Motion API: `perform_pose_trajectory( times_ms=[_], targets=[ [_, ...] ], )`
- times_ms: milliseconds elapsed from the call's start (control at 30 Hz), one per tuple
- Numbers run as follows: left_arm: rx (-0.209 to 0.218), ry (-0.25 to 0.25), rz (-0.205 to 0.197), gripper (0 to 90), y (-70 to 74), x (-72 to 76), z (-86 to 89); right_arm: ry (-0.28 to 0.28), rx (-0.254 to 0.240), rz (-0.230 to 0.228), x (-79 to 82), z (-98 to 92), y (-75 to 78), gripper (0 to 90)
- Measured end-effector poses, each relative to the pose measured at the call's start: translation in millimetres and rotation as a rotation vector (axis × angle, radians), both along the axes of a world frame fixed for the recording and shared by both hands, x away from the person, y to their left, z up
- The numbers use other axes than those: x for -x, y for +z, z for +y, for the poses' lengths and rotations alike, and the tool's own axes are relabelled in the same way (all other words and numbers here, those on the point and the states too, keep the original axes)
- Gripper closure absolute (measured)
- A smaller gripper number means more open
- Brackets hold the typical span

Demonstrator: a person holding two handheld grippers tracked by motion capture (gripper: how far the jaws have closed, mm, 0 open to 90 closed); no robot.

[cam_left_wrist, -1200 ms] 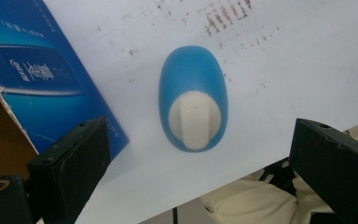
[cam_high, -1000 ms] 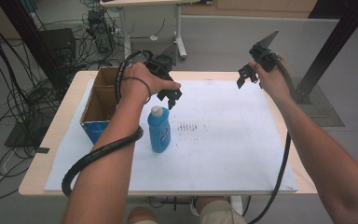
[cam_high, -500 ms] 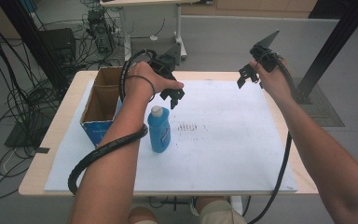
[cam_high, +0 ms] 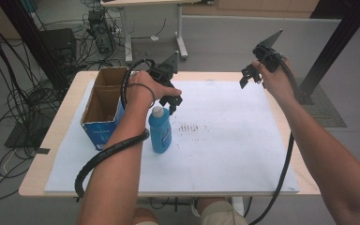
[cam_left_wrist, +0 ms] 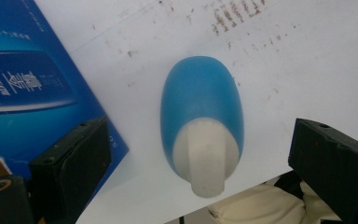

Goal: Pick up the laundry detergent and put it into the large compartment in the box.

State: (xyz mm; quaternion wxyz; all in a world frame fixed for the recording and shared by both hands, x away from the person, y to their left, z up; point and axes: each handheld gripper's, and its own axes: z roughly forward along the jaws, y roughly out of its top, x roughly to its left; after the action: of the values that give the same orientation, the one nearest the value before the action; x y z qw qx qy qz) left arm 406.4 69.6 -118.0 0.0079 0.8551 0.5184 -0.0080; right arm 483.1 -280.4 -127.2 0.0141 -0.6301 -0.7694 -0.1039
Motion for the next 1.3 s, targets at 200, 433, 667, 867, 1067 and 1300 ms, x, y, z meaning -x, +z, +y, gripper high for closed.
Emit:
perform_pose_trajectory(
  times_ms=[200, 433, 667, 867, 1067, 1300],
  targets=[
    [-0.005, -0.005, 0.023, 6.3, -15.6, -3.7, -2.1, 0.0, 0.005, -0.002, 0.9, 1.2, 0.5, 9.6],
    [-0.007, -0.011, 0.035, 6.2, -26.8, -6.4, -5.0, 0.003, 0.005, -0.003, 1.1, 2.9, 0.0, 9.6],
    [-0.007, -0.009, 0.04, 5.7, -37.1, -6.1, -5.2, 0.005, 0.004, -0.002, 0.8, 2.9, -1.0, 9.6],
    [-0.009, -0.01, 0.046, 5.8, -45.9, -5.7, -5.4, 0.006, 0.004, -0.001, 0.6, 3.2, -2.5, 9.6],
    [-0.017, -0.013, 0.048, 6.1, -50.2, -4.6, -8.1, 0.005, 0.002, 0.0, 0.6, 2.2, -2.9, 9.6],
    [-0.022, -0.02, 0.042, 6.3, -50.3, -3.4, -10.7, 0.003, 0.0, -0.001, 1.4, 0.7, -2.9, 9.6]
  ],
)
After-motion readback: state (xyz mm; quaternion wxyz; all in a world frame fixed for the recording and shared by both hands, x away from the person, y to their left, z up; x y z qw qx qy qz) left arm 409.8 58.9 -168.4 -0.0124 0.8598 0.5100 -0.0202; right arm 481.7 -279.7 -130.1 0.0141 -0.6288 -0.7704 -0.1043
